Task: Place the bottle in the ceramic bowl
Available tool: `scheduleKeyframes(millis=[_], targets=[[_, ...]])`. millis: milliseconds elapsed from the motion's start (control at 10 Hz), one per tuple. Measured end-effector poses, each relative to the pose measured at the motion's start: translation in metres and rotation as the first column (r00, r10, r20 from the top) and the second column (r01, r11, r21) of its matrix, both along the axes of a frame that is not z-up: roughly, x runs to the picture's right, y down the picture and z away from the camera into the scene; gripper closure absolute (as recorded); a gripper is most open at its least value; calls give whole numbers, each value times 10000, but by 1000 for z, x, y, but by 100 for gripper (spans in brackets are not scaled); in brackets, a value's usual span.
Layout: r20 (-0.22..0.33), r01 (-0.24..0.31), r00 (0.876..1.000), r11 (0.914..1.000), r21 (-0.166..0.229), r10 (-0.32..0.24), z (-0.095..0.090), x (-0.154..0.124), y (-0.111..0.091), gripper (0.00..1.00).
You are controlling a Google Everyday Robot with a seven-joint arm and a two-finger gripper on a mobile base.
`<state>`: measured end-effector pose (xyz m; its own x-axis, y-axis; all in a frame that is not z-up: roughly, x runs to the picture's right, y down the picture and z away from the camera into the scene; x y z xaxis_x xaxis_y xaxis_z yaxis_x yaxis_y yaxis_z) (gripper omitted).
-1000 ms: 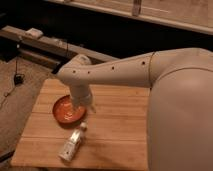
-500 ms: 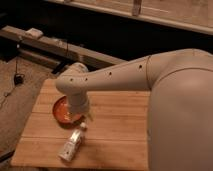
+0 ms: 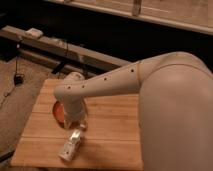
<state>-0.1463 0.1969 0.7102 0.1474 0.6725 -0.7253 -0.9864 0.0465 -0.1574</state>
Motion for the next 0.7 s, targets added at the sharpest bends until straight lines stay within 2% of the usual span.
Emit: scheduleKeyframes(millis=[700], targets=[[195, 230, 9996, 9977, -645, -218, 16, -11, 47, 35]])
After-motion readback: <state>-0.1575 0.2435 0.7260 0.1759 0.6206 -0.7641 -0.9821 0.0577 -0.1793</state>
